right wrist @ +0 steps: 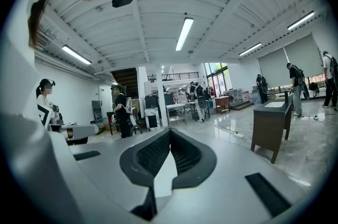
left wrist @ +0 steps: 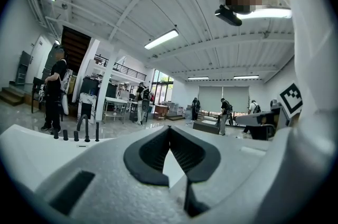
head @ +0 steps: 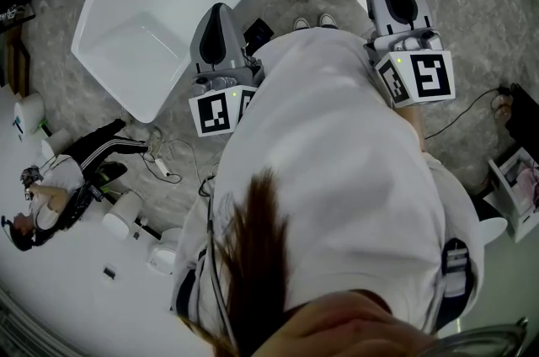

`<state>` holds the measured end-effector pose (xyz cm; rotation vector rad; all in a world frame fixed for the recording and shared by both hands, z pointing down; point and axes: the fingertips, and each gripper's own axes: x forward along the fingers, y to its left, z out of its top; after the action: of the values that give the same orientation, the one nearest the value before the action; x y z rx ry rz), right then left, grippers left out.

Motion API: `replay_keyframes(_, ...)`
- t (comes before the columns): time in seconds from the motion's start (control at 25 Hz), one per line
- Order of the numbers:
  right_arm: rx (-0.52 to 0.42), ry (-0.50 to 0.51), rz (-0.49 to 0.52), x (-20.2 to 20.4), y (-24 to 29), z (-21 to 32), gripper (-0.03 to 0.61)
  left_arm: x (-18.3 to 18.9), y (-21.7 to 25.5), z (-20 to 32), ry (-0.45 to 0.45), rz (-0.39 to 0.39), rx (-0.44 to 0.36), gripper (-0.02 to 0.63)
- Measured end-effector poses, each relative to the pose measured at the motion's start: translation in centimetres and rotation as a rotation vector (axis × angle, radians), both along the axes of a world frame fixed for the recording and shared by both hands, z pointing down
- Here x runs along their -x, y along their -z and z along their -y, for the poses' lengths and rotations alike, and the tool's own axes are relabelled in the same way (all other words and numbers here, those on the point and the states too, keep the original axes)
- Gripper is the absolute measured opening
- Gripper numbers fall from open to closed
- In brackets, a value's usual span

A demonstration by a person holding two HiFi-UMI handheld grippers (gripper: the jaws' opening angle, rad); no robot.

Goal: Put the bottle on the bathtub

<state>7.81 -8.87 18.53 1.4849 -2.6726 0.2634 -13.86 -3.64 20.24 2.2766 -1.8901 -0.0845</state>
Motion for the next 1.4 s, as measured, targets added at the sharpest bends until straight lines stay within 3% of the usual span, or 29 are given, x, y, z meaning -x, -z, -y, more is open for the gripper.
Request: replay_keyframes(1.4,-0.005,0.011,-0.015,0.09,-0.19,0.45,0.014,0.03,-0.43,0.11,0.006,0.004,0.016,0.014)
